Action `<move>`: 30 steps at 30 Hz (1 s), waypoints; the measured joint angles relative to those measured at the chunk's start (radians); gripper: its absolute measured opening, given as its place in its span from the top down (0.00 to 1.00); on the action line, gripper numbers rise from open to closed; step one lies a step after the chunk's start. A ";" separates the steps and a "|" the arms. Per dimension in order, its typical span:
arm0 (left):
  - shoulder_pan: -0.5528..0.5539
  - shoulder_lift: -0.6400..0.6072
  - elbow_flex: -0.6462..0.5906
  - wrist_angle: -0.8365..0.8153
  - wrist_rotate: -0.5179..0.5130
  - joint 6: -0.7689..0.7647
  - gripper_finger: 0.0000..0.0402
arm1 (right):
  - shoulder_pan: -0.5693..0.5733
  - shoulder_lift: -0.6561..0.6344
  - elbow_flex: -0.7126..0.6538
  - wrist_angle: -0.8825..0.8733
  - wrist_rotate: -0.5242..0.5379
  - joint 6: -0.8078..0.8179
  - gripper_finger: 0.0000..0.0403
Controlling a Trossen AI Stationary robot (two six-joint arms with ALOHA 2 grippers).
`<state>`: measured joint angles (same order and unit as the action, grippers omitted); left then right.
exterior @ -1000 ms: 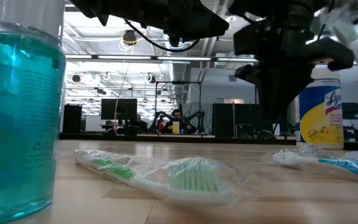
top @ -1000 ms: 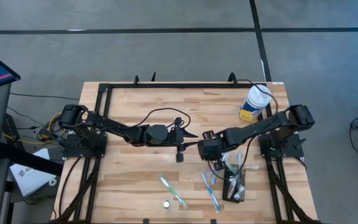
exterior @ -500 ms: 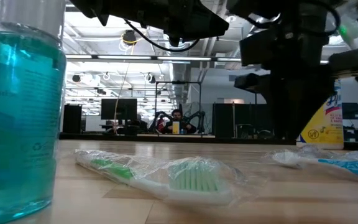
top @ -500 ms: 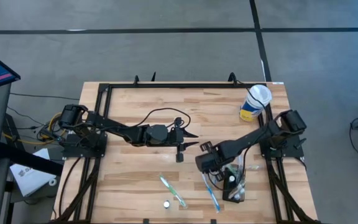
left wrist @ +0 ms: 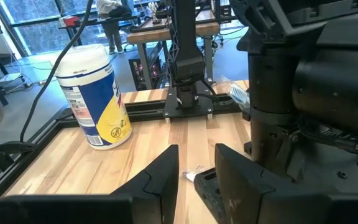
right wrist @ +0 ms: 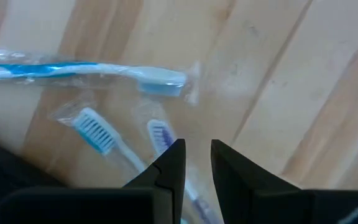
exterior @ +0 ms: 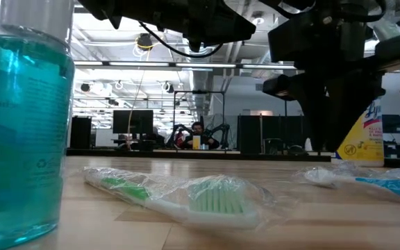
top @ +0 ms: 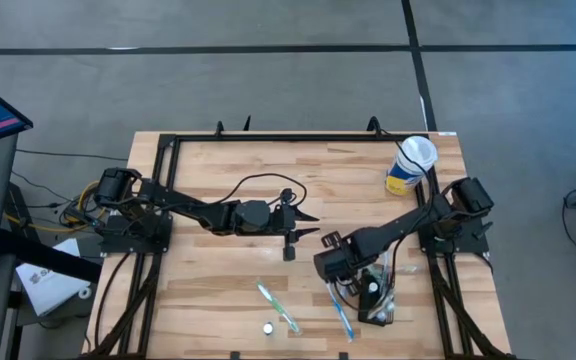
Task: Pick & Place toothbrushing station
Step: Put the purple toothbrush into the black wire organizer
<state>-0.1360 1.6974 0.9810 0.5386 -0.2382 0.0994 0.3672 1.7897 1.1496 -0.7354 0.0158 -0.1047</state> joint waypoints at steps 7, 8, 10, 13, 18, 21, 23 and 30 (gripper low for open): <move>0.000 0.000 0.000 0.000 0.000 0.000 0.75 | 0.000 0.000 0.000 -0.005 -0.045 0.001 0.83; 0.000 0.000 0.000 0.000 0.000 0.000 0.75 | 0.002 0.000 0.000 -0.006 -0.045 0.001 0.83; 0.000 0.000 0.000 0.000 0.000 0.000 0.75 | 0.006 0.000 0.000 -0.007 -0.045 0.000 0.83; 0.000 0.000 0.000 0.000 0.000 0.000 0.75 | 0.006 0.000 0.000 -0.005 -0.046 0.001 0.83; 0.000 0.000 0.000 0.000 0.000 0.000 0.75 | 0.006 0.000 0.000 -0.004 -0.046 0.012 0.77; 0.000 0.000 0.000 0.000 0.000 0.000 0.75 | 0.006 0.000 0.000 -0.004 -0.046 0.019 0.71; 0.000 0.000 0.000 0.000 0.000 0.000 0.75 | 0.006 0.000 -0.001 0.009 -0.046 0.019 0.67; 0.000 0.000 0.000 0.000 0.000 0.000 0.75 | 0.020 0.000 -0.010 0.023 -0.050 0.019 0.60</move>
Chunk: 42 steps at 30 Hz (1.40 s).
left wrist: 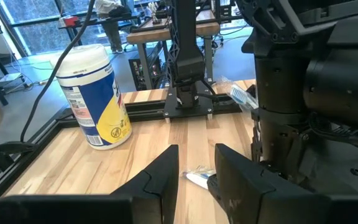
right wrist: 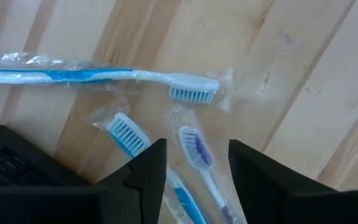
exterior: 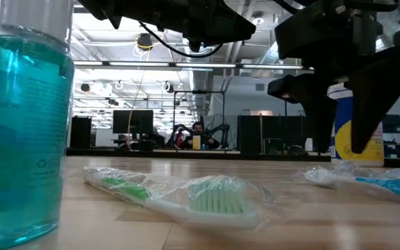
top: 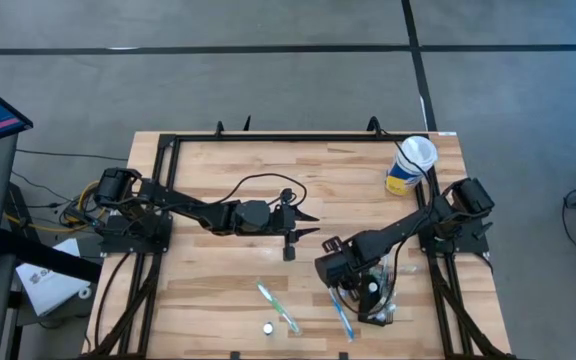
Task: Pick & Place toothbrushing station
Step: Put the purple toothbrush into the black wire organizer
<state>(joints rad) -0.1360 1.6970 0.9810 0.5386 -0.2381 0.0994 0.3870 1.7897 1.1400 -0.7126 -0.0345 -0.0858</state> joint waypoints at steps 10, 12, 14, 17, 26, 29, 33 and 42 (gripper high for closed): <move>0.000 0.000 0.000 0.000 0.000 0.000 0.75 | 0.004 0.027 0.005 0.012 -0.032 0.012 0.65; 0.000 0.000 0.000 0.000 0.000 0.000 0.75 | 0.003 0.053 0.008 0.021 -0.081 0.013 0.67; 0.000 0.000 0.000 0.000 0.000 0.000 0.75 | 0.001 0.062 0.018 0.022 -0.098 0.016 0.69; 0.000 0.000 0.000 0.000 0.000 0.000 0.75 | -0.002 0.061 0.022 0.021 -0.085 0.014 0.71; 0.000 0.000 0.000 0.000 0.000 0.000 0.75 | -0.002 0.067 -0.002 -0.004 -0.028 -0.033 0.76; 0.000 0.000 0.000 0.000 0.000 0.000 0.75 | -0.002 0.066 -0.001 0.012 -0.024 -0.017 0.77; 0.000 0.000 0.000 0.000 0.000 0.000 0.75 | 0.004 0.066 -0.001 0.013 -0.029 -0.019 0.82; 0.000 0.000 0.000 0.000 0.000 0.000 0.75 | 0.005 0.066 0.000 0.014 -0.034 -0.019 0.99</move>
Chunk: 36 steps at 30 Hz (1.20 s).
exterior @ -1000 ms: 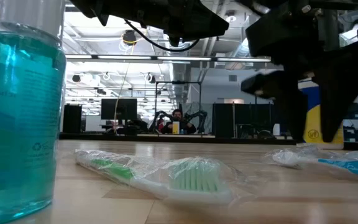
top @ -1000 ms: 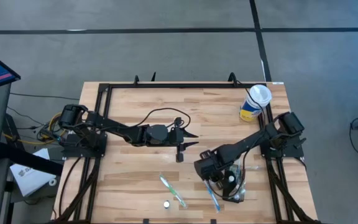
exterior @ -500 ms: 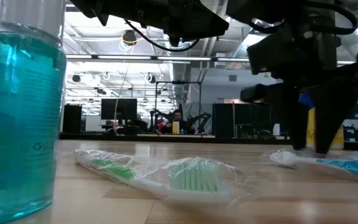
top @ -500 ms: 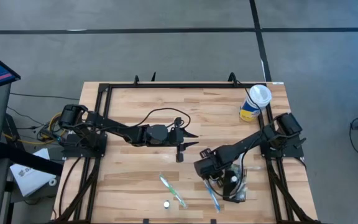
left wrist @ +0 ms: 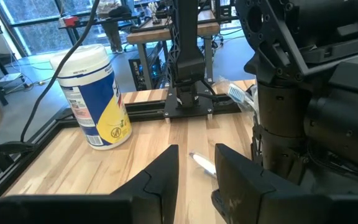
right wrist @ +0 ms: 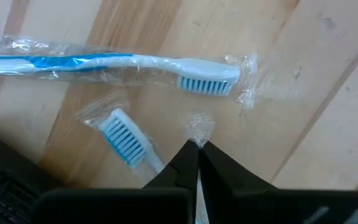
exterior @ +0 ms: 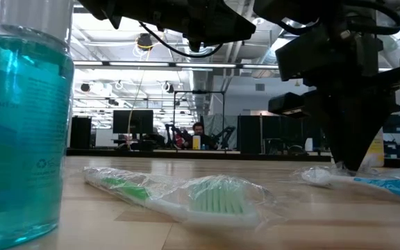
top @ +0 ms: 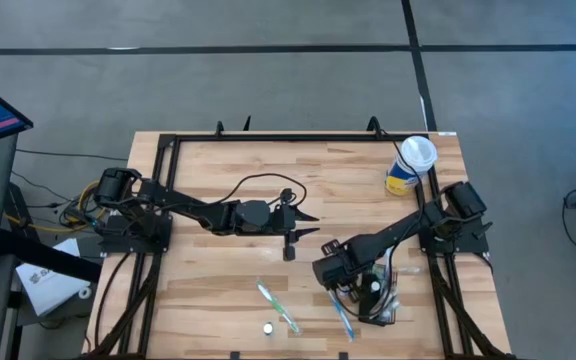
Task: Pick & Place toothbrushing station
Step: Put the purple toothbrush into the black wire organizer
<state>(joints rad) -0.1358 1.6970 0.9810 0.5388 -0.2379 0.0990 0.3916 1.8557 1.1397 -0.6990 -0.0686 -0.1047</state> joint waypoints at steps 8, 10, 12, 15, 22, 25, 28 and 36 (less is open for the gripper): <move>0.000 0.000 0.000 0.000 0.000 0.000 0.75 | 0.000 -0.002 0.000 0.000 -0.009 0.000 1.00; 0.000 0.000 0.000 0.000 0.000 0.000 0.75 | 0.000 -0.002 0.000 0.000 -0.009 0.000 1.00; 0.000 0.000 0.000 0.000 0.000 0.000 0.75 | 0.000 -0.002 0.002 -0.001 -0.009 0.000 1.00; 0.000 0.000 0.000 0.000 0.000 0.000 0.75 | 0.000 -0.002 0.020 -0.011 -0.008 0.001 1.00; 0.000 0.000 0.000 0.000 0.000 0.000 0.75 | 0.000 -0.002 0.079 -0.050 -0.004 0.000 1.00; 0.000 0.000 0.000 0.000 0.000 0.000 0.75 | 0.000 -0.002 0.110 -0.097 0.025 0.000 1.00; 0.000 0.000 0.000 0.000 0.000 0.000 0.75 | -0.001 -0.002 0.141 -0.130 0.044 0.000 1.00; 0.000 0.000 0.000 0.000 0.000 0.000 0.75 | 0.000 -0.005 0.221 -0.196 0.047 0.000 1.00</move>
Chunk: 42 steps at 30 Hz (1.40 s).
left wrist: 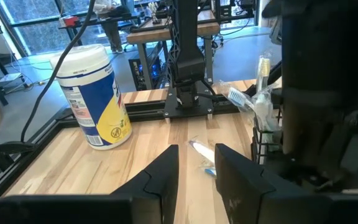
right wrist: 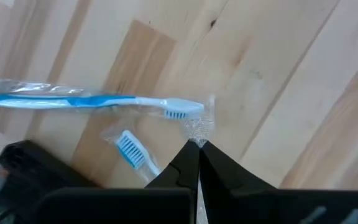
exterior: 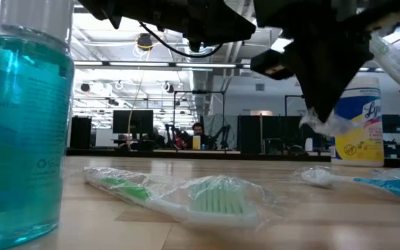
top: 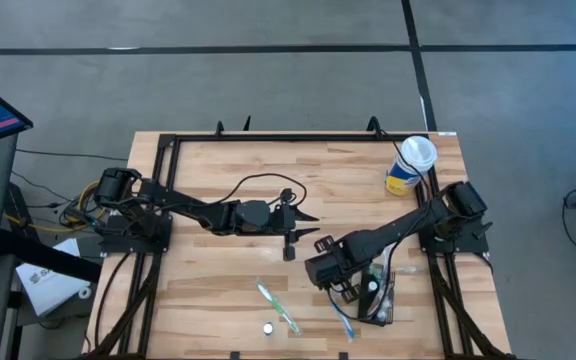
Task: Pick & Place toothbrushing station
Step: Put the purple toothbrush into the black wire organizer
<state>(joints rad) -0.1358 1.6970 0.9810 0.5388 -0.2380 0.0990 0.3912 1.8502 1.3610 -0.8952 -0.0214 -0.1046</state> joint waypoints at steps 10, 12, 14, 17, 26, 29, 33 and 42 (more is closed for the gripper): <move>0.000 0.000 0.000 0.000 0.000 0.000 0.75 | 0.031 -0.120 0.020 -0.022 0.099 0.027 1.00; 0.000 0.000 0.000 0.000 0.000 0.000 0.75 | 0.043 -0.157 0.021 -0.002 0.132 0.036 1.00; 0.000 0.000 0.000 0.000 0.000 0.000 0.75 | 0.051 -0.193 0.021 0.017 0.157 0.048 1.00; 0.000 0.000 0.000 0.000 0.000 0.000 0.75 | 0.068 -0.242 0.021 0.042 0.188 0.053 1.00; 0.000 0.000 0.000 0.000 0.000 0.000 0.75 | 0.130 -0.361 0.021 0.099 0.365 0.083 1.00; 0.000 0.000 0.000 0.000 0.000 0.000 0.75 | 0.157 -0.394 0.021 0.099 0.450 0.118 1.00; 0.000 0.000 0.000 0.000 0.000 0.000 0.75 | 0.198 -0.436 0.016 0.113 0.551 0.178 1.00; 0.000 0.000 0.000 0.000 0.000 0.000 0.75 | 0.310 -0.550 -0.073 0.132 0.788 0.354 1.00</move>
<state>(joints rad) -0.1360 1.6970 0.9810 0.5385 -0.2379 0.0990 0.7015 1.2997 1.2875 -0.7628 0.7668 0.2492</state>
